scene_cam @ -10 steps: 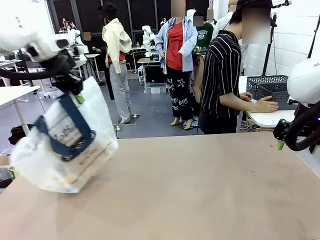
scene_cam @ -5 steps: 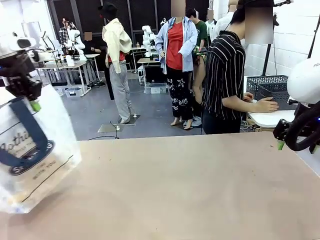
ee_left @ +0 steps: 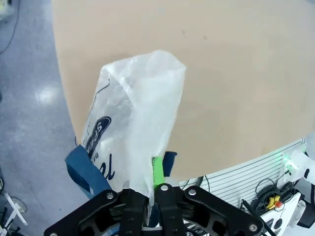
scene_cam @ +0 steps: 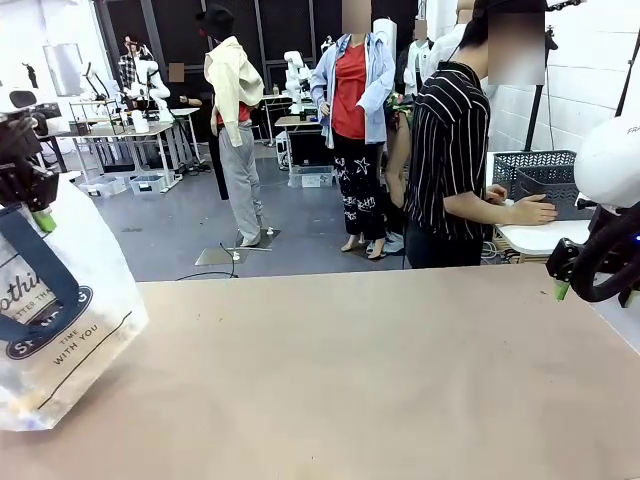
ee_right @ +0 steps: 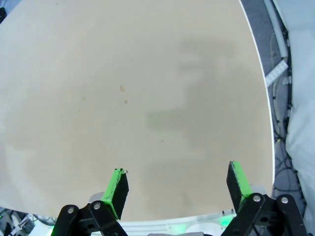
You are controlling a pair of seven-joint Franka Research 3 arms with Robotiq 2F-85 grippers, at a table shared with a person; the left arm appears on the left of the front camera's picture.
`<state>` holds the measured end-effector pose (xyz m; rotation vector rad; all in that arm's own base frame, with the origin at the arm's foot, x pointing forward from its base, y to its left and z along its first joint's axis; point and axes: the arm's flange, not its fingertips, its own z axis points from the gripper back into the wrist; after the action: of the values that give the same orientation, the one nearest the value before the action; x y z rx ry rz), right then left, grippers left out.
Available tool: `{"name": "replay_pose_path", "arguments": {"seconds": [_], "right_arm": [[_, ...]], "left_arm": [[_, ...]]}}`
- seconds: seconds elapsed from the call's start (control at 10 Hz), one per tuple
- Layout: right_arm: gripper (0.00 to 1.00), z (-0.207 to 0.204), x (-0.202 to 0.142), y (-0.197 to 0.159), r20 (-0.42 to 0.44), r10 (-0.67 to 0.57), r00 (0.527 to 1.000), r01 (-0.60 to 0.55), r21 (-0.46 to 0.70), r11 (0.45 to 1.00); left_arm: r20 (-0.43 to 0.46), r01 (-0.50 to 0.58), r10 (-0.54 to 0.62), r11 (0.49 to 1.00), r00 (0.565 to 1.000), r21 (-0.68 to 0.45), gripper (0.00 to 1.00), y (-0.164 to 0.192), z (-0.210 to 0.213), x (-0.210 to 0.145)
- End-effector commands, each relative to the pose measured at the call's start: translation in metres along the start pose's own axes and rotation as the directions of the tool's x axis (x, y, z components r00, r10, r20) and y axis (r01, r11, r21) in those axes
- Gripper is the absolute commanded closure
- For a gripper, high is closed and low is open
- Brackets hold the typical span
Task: Transfer purchased items from the store into the shopping bag.
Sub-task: Move the Reusable shopping bag to the right side of the table.
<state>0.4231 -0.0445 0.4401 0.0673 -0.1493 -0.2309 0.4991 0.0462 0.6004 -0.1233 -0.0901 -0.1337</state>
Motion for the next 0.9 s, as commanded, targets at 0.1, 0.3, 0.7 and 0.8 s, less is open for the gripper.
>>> {"name": "replay_pose_path", "arguments": {"seconds": [0.1, 0.3, 0.7, 0.8], "right_arm": [[0.0, 0.001, 0.0, -0.001, -0.005, 0.008, 1.0, -0.008, -0.012, 1.0], [0.0, 0.001, 0.0, -0.001, -0.005, 0.008, 1.0, -0.008, -0.012, 1.0], [0.0, 0.001, 0.0, -0.001, -0.005, 0.008, 1.0, -0.008, -0.012, 1.0], [0.0, 0.001, 0.0, -0.001, -0.005, 0.008, 1.0, -0.008, -0.012, 1.0]], "left_arm": [[0.042, -0.126, 0.126, 0.992, 0.991, 0.0, 0.52, 0.01, 0.002, 0.015], [0.187, -0.151, 0.147, 0.989, 0.971, 0.005, 0.12, 0.006, 0.012, 0.017], [0.419, 0.052, -0.114, 0.986, 0.901, 0.155, 0.0, -0.1, 0.052, 0.021], [0.379, 0.082, -0.15, 0.979, 0.913, 0.189, 0.0, -0.136, 0.049, 0.031]]}}
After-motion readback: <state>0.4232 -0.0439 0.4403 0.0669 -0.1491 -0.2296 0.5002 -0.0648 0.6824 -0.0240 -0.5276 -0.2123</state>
